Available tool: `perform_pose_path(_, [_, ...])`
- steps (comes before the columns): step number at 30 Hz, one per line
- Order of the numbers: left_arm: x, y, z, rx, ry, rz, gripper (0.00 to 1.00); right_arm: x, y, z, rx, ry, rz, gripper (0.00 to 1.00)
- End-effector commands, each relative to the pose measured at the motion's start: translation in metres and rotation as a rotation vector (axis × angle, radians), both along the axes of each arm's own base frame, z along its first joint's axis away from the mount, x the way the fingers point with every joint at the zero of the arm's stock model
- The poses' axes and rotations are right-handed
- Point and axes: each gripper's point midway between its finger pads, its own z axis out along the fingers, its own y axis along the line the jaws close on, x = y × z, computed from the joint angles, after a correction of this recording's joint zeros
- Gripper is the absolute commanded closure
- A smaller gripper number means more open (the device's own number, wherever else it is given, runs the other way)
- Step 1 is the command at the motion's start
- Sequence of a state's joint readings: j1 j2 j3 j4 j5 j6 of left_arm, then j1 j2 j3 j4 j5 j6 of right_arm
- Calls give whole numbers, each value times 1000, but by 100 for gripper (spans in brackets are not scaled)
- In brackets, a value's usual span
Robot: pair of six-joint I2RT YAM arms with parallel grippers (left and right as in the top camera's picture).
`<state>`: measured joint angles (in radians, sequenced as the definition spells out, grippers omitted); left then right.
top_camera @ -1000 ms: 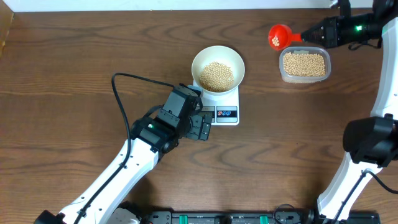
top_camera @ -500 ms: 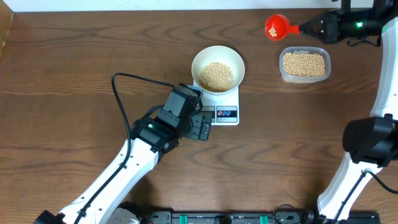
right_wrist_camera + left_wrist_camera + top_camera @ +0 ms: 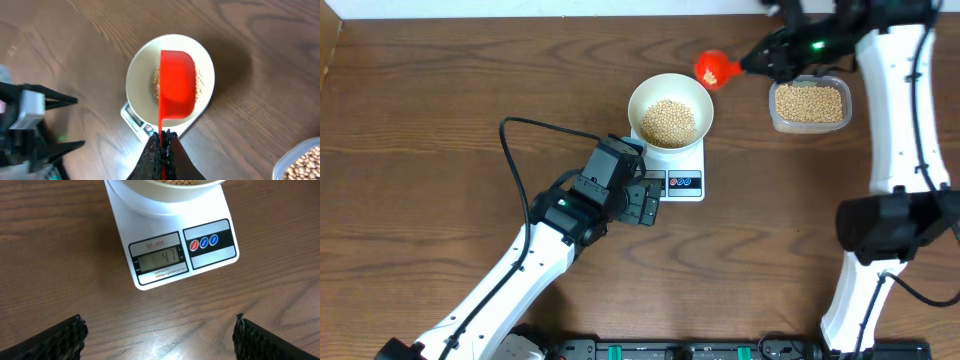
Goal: Scoop item into bowl and weigh 50g on scale
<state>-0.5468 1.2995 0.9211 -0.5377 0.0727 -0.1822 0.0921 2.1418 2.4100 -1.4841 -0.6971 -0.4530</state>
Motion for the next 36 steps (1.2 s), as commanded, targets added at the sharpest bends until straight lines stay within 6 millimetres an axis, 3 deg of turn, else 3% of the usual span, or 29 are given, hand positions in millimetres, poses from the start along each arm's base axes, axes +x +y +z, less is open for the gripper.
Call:
perform_pose_path(1, [1, 1, 4, 1, -17, -4, 5, 1, 10, -3, -137, -58, 2, 99])
perform_pose_path(11, [1, 1, 4, 1, -17, -4, 5, 0, 45, -9, -271, -163, 76, 99])
perform_pose_path(16, [1, 1, 4, 1, -17, -4, 5, -6, 62, -9, -309, -248, 210, 99])
perform_pose_path(28, [1, 1, 4, 1, -17, -4, 5, -5, 61, -10, -368, -337, 320, 99])
perform_pose_path(36, [1, 1, 4, 1, -17, -4, 5, 1, 55, -11, -408, -352, 302, 99])
